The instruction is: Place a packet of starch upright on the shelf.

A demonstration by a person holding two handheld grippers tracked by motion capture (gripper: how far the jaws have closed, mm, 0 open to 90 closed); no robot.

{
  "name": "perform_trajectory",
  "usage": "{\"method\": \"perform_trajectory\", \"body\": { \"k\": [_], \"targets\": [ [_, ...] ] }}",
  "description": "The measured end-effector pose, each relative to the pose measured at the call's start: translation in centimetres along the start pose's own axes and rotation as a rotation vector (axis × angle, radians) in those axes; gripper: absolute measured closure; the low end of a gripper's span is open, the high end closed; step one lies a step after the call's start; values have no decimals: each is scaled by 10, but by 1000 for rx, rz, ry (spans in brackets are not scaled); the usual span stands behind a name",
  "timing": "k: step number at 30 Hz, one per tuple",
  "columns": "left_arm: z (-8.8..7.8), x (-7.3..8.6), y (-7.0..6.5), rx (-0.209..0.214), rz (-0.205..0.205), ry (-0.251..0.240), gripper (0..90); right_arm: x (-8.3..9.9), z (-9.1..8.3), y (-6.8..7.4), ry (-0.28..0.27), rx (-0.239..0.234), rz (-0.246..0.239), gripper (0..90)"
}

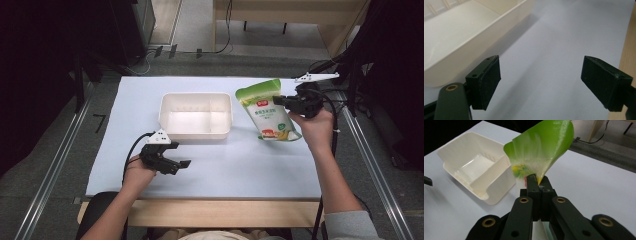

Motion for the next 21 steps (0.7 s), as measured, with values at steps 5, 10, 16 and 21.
{"method": "perform_trajectory", "body": {
  "k": [5, 10, 16, 21],
  "targets": [
    [0, 0, 0, 0, -1, 1, 167, -8, -14, 0, -22, 7, -1, 900],
    [0, 0, 0, 2, -2, -2, 167, -11, -21, 1, -26, 0, -2, 900],
    [0, 0, 1, 3, 1, 0, 167, -14, -20, 11, -26, -28, -19, 900],
    [-1, -2, 1, 3, -3, -14, 167, -21, -17, 21, -30, -33, -35, 900]
  ]
}}
Point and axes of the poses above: each handheld gripper's, and its own axes: z roughly forward along the jaws, x roughly out of its underside, y roughly to its left, the point moved 8 cm from there along z, roughly forward along the jaws, and after that the axes turned 8 degrees about x, right-handed, at the moved point
